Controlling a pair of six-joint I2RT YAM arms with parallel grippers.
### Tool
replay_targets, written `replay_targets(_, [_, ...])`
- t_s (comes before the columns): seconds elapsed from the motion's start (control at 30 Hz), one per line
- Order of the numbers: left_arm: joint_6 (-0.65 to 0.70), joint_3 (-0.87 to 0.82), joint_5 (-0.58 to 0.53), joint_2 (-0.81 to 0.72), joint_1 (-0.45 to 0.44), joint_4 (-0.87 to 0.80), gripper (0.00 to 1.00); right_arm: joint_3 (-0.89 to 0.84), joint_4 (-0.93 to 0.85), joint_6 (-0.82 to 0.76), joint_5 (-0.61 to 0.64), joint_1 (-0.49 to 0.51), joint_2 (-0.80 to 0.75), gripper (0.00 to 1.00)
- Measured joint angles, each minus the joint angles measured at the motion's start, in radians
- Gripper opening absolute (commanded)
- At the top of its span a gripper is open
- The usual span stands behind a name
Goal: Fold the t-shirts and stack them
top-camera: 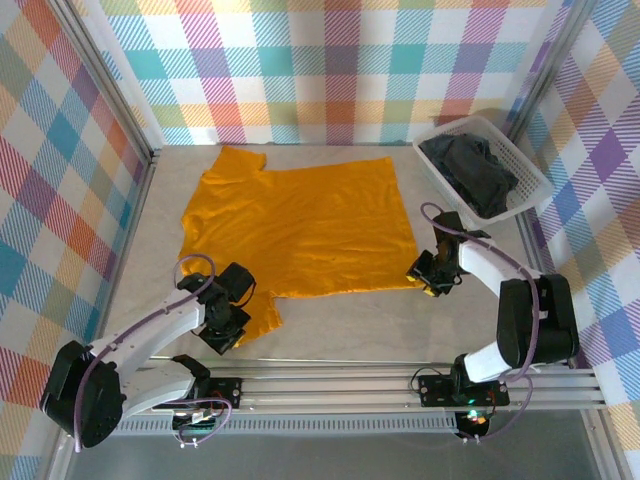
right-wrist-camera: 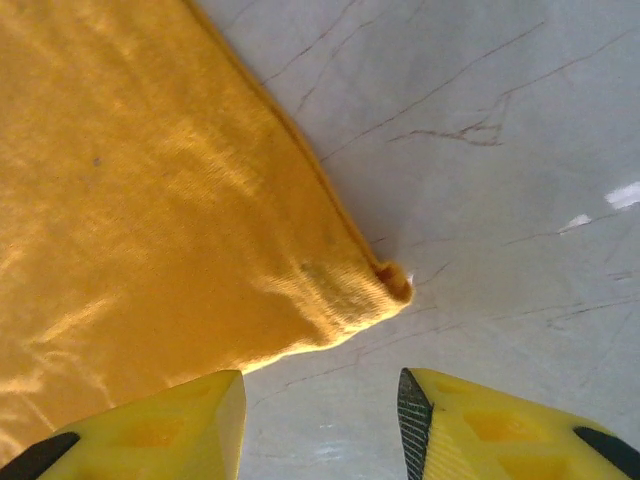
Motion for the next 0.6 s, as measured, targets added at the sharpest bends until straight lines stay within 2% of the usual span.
replay_targets(0.33, [0.01,-0.003,0.011,0.002,0.0,-0.014,0.0,0.019,0.02,-0.036,0.014,-0.018,0.106,0.21])
replay_targets(0.53, [0.018,0.003,0.007,0.013,0.0,-0.019,0.0,0.026,0.01,-0.055,0.018,-0.024,0.112,0.01])
replay_targets(0.6, [0.031,0.029,-0.008,0.013,0.0,-0.03,0.0,0.028,0.019,-0.058,0.017,-0.024,0.109,0.0])
